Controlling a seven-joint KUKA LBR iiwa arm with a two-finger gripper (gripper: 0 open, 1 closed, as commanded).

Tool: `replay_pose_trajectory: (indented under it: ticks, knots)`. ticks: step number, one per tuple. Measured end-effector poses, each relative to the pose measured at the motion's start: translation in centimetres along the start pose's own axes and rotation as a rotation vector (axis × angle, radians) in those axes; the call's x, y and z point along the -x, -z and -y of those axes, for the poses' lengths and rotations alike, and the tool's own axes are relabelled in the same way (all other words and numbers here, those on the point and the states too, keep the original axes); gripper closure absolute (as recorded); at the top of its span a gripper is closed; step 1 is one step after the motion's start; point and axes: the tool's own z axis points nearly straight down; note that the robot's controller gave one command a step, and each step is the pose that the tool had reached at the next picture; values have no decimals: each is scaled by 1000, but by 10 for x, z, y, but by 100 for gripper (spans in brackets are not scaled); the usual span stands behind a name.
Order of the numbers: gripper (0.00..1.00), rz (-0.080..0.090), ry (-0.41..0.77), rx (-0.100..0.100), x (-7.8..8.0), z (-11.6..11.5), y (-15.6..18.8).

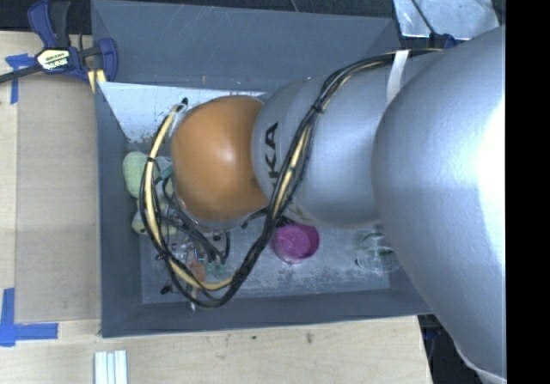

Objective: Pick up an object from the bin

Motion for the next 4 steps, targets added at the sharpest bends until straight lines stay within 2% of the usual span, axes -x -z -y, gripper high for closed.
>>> replay_pose_trajectory:
  ticks: [1,2,3,4]
  knots:
    - [0,8,-4,2,2,1,4]
    - [0,15,149,4,58,61,-55]
    - [0,10,424,0,75,69,-71]
    - [0,8,564,-1,51,58,-71]
